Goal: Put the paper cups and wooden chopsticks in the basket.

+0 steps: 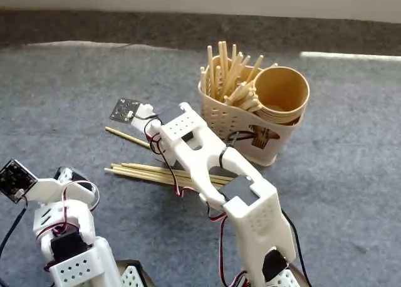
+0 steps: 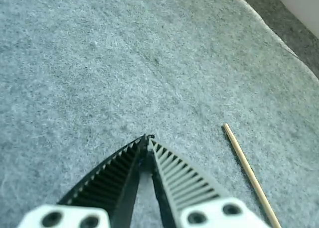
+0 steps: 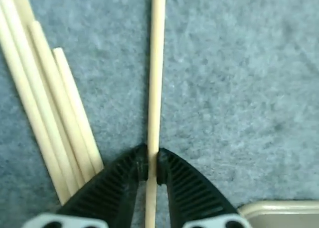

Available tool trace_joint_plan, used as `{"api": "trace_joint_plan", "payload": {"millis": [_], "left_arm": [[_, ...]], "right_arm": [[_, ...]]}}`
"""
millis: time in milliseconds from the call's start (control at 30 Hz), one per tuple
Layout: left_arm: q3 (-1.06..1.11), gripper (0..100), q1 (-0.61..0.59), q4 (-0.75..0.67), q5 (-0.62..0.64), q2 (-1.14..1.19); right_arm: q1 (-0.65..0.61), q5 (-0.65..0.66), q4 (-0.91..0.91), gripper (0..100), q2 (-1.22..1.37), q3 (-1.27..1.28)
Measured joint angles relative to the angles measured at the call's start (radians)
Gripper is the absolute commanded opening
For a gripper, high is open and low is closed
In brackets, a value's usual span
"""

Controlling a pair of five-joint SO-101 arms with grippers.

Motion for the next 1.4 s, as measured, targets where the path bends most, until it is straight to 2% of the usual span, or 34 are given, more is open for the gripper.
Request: {"api": "trace_joint_plan", "payload": {"millis": [433, 600, 833, 1100, 1400], "left_arm": [[0.000, 3, 0.000, 0.000, 0.000, 0.000], [0.000, 3, 0.000, 0.000, 0.000, 0.000], [0.000, 3, 0.000, 0.000, 0.000, 0.000], [0.000, 3, 0.000, 0.000, 0.000, 0.000], [0.000, 3, 0.000, 0.000, 0.000, 0.000]], "right_arm": [[-0.005, 0.003, 0.009, 0.5, -0.410, 0.290], [-0.005, -0.006, -0.083, 0.5, -0.575, 0.445], [-0.006, -0.169, -0.269, 0.5, -0.836, 0.640], [-0.025, -0.457, -0.535, 0.5, -1.083, 0.833], [-0.029, -0.499, -0.675, 0.5, -1.323, 0.956]]}}
